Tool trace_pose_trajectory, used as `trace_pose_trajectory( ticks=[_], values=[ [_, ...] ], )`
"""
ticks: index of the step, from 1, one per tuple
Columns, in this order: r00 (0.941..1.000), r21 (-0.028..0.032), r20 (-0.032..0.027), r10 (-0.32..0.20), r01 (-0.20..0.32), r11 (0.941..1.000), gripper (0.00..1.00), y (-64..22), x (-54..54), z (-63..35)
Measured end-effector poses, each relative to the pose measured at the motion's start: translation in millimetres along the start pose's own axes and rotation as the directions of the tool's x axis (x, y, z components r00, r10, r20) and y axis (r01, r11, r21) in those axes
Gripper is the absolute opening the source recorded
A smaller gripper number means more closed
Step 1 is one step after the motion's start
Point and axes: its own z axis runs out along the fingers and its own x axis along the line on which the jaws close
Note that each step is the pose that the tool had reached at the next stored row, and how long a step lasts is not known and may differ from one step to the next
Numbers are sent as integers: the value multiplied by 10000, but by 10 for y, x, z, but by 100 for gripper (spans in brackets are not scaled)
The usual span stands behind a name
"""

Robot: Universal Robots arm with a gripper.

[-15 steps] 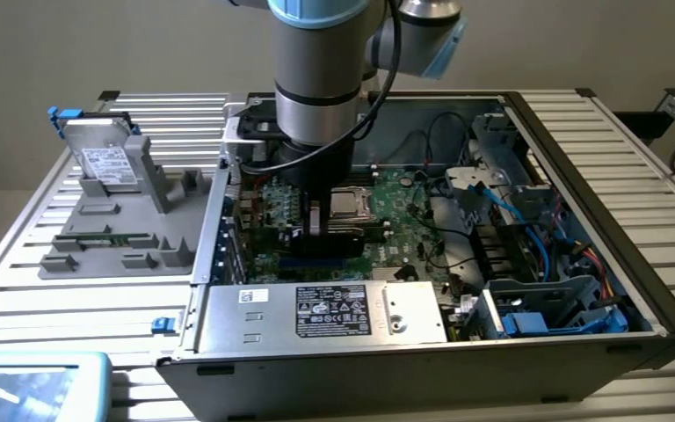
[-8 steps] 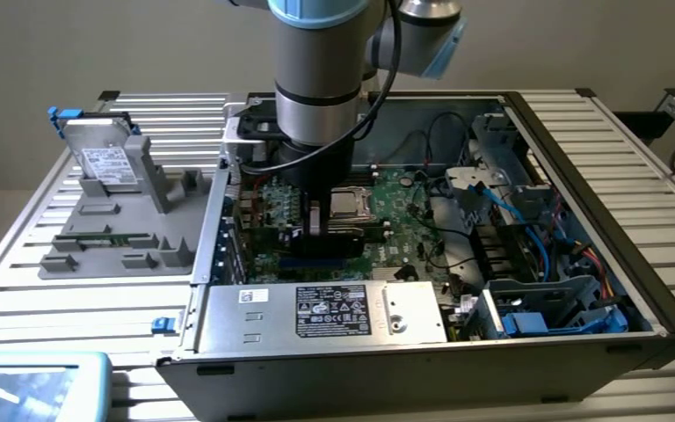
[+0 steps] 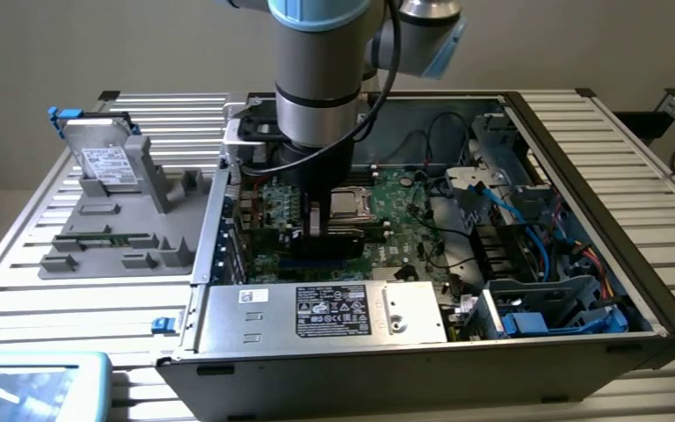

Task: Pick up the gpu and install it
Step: 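Insert the gpu into the slot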

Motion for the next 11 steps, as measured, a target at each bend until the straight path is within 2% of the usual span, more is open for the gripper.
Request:
trace_pose_trajectory(
  ticks=[8,11],
  values=[
    [10000,0,-11,0,0,10000,28,1,-18,1],
    [10000,3,-65,3,-3,10000,28,2,-34,1]
  ],
)
